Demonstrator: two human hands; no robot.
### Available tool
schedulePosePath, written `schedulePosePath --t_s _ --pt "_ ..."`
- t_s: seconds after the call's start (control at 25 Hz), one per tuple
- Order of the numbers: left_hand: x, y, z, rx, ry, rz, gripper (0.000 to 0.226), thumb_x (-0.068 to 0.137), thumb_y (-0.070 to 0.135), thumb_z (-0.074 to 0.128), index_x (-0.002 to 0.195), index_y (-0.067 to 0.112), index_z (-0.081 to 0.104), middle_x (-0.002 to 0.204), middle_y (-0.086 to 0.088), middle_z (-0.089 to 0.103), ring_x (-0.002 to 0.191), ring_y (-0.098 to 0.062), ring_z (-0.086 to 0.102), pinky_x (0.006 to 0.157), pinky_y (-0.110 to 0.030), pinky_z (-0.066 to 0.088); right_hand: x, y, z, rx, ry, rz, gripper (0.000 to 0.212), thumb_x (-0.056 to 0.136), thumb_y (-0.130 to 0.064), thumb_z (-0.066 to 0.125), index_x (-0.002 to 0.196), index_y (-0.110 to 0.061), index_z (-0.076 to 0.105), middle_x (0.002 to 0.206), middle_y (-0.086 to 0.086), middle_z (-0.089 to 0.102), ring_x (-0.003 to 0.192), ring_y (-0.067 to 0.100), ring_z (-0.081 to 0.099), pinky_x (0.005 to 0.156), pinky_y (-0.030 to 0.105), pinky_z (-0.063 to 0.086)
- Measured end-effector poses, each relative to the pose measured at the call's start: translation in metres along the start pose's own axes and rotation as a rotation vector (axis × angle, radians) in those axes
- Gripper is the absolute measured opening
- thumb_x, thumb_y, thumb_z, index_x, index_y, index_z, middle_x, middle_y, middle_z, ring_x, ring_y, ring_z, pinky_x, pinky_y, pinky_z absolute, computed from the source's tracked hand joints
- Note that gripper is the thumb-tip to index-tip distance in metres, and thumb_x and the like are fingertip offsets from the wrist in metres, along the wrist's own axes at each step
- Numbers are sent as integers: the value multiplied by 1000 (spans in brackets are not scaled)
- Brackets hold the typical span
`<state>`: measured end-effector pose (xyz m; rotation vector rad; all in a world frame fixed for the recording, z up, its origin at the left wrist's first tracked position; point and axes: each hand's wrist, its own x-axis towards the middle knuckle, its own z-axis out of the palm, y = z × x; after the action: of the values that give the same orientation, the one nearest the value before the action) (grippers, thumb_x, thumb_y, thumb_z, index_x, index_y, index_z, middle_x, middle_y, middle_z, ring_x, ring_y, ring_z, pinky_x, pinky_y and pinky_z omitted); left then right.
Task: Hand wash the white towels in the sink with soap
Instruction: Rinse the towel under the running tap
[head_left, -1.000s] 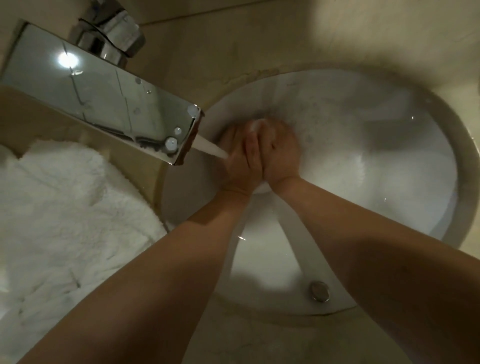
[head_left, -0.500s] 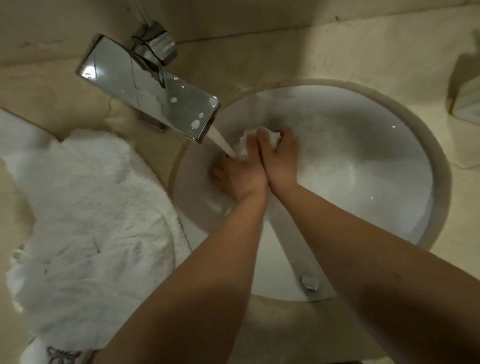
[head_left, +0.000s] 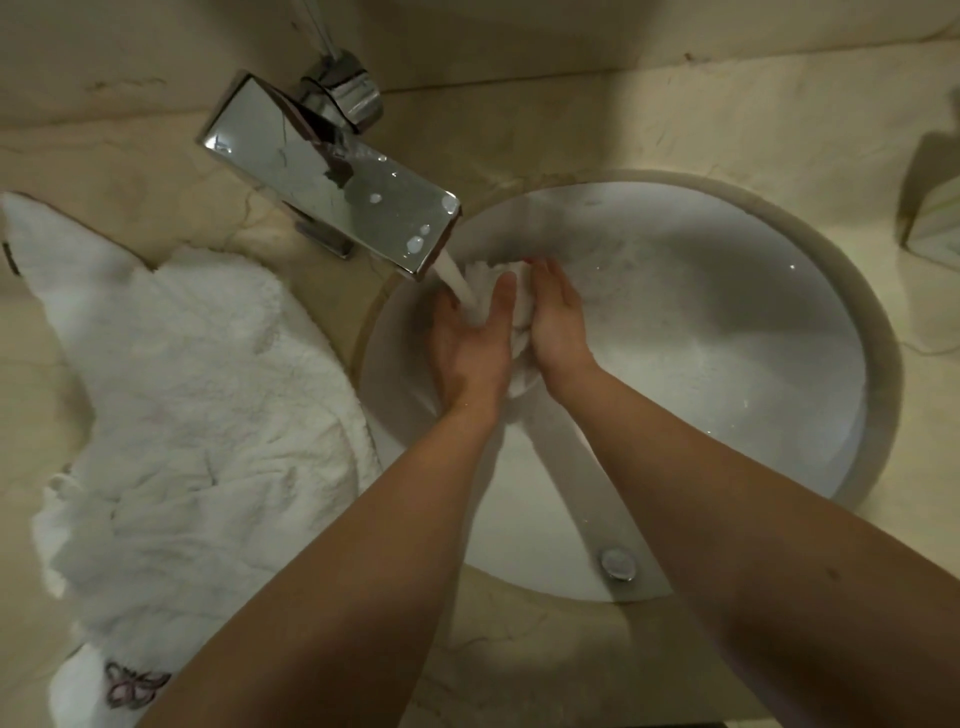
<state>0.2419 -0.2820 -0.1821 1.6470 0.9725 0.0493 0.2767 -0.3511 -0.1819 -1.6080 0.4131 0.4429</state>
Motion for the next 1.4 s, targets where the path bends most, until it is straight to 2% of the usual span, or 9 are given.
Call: schedulePosePath --t_s 0.16,0.32,0.48,0.64,0.8,0.88,1.08,1.2,1.4 --pt "8 7 -6 -90 131 153 49 80 41 80 120 16 64 112 9 70 104 -1 65 97 -23 50 1 5 9 -281 13 -236 23 102 -30 39 102 -20 60 112 4 53 97 -8 41 87 1 30" --pt "8 3 -3 52 228 305 49 89 50 61 112 7 66 101 -3 71 94 -16 67 88 -36 53 -2 -2 7 -219 17 -226 31 102 -31 42 128 -21 56 122 1 61 105 3 55 86 6 40" --pt "12 -12 0 132 130 450 52 93 44 49 97 -5 68 95 -17 67 93 -32 63 84 -41 50 -8 13 3 -105 1 -44 35 102 -39 45 126 -16 54 114 0 66 102 8 63 80 16 49" --pt "19 -12 3 66 -28 491 48 95 41 46 110 -1 63 106 -8 64 102 -18 60 95 -40 48 -7 17 0 -331 68 -218 41 100 -28 44 134 -8 51 142 12 45 126 21 46 103 23 36" --pt "17 -19 5 -134 -179 422 35 97 36 43 102 9 64 94 0 68 94 -6 66 88 -27 50 -5 20 3 -468 37 -299 62 92 -53 31 131 -13 57 131 9 57 123 23 47 103 25 34" --pt "22 -29 7 -111 -176 406 33 97 36 44 103 13 66 95 5 67 94 -1 64 91 -27 49 -1 29 5 -512 103 -295 66 89 -59 32 127 -11 57 125 10 58 116 27 51 99 36 41" --pt "49 -45 12 187 -71 525 68 98 61 34 108 4 69 104 -10 70 102 -28 66 93 -42 50 22 40 8 -628 149 -234 76 83 -65 29 124 -6 57 118 14 58 105 34 56 83 40 47" --pt "54 -45 14 353 -102 756 67 101 54 23 100 5 69 96 -13 67 92 -34 62 86 -45 48 37 43 2 -878 51 -319 72 83 -63 26 116 -8 59 111 12 60 103 30 55 85 39 47" --pt "55 -45 26 455 71 801 62 104 45 26 85 3 67 83 -16 64 78 -34 58 75 -45 47 56 40 -3 -1020 -11 -242 66 90 -54 25 123 -9 59 123 14 62 108 28 60 89 30 43"
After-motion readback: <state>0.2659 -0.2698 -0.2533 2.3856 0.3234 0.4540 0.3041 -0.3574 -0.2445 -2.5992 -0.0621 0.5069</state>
